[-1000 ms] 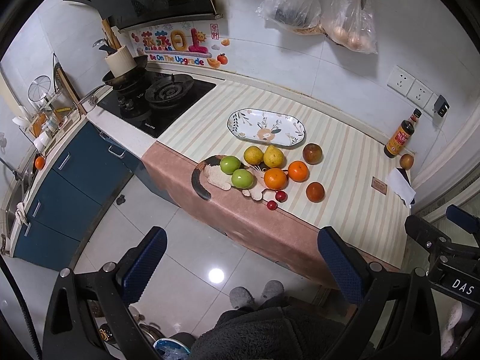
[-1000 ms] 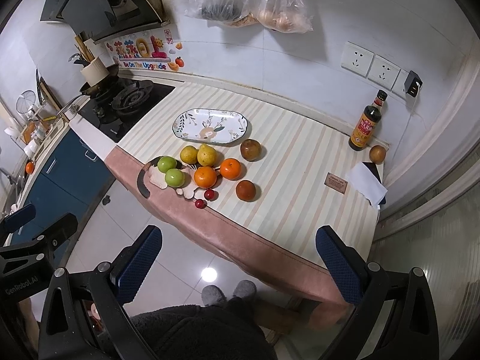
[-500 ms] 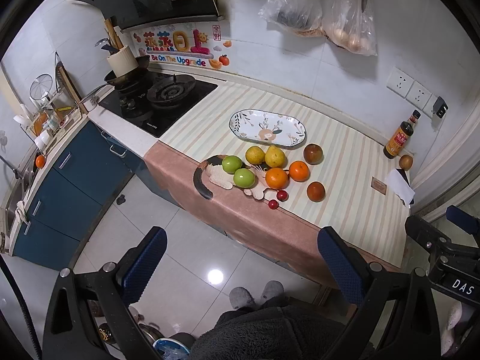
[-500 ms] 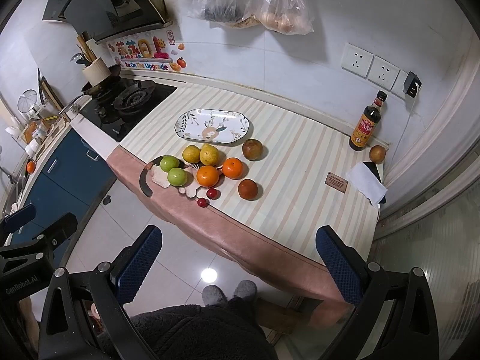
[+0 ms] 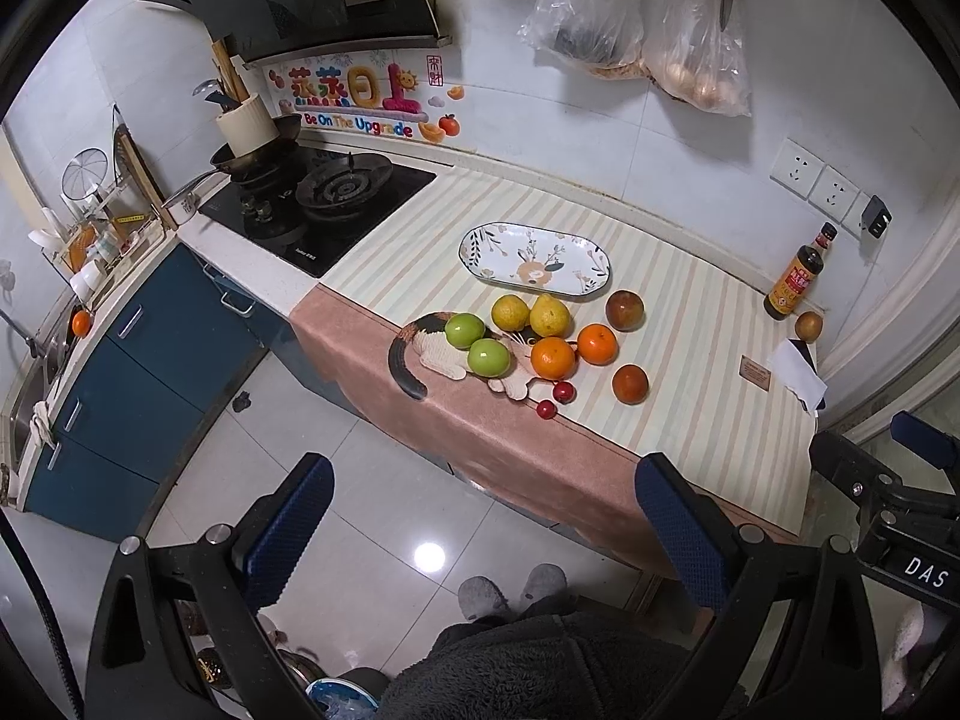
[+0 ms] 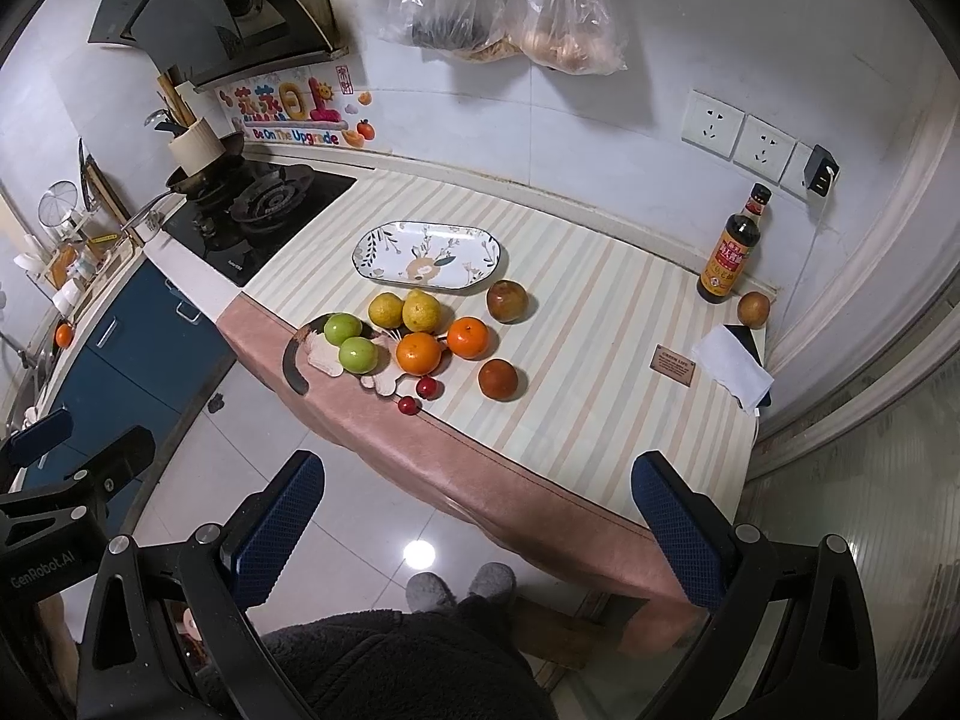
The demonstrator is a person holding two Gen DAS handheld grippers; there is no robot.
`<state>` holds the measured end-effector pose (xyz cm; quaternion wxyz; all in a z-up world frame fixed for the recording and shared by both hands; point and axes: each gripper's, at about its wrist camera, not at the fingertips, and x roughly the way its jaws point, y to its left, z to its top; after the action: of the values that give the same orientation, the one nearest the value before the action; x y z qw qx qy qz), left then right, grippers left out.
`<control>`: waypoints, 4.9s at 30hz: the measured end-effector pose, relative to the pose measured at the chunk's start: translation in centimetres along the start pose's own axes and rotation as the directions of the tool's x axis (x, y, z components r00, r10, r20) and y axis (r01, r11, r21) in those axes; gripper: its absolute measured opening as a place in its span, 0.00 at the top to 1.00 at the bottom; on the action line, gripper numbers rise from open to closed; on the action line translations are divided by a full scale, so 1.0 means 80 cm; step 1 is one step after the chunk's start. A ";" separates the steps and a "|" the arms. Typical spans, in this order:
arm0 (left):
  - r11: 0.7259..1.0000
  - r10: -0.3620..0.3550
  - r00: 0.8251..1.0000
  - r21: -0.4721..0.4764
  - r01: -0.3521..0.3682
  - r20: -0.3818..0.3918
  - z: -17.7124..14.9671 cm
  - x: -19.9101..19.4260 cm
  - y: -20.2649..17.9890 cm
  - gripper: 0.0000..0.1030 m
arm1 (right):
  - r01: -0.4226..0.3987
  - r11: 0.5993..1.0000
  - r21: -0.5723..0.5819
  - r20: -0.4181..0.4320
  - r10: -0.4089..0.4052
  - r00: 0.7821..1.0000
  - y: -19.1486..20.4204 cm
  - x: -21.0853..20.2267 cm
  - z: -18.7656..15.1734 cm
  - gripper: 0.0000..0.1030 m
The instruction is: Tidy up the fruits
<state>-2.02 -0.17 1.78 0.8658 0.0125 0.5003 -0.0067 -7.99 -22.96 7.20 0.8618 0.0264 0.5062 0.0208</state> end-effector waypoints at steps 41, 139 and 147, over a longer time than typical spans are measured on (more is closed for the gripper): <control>0.945 0.325 0.945 -0.053 -0.323 0.044 0.081 0.121 0.024 0.00 | -0.200 0.966 0.163 -0.058 0.211 0.976 -0.060 0.181 0.058 0.00; 0.972 -0.234 0.759 -0.121 0.203 -0.607 0.387 0.677 0.010 0.32 | 0.054 0.958 0.283 -0.504 0.100 0.858 -0.008 0.693 0.332 0.21; 0.991 -0.120 0.832 -0.011 0.136 -0.541 0.394 0.638 0.027 0.14 | 0.088 0.962 0.260 -0.484 0.051 0.873 -0.025 0.648 0.327 0.09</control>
<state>50.78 1.15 -26.67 0.6871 -0.0074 0.7233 -0.0680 40.12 -22.36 -25.40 0.6948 0.1341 0.7047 -0.0517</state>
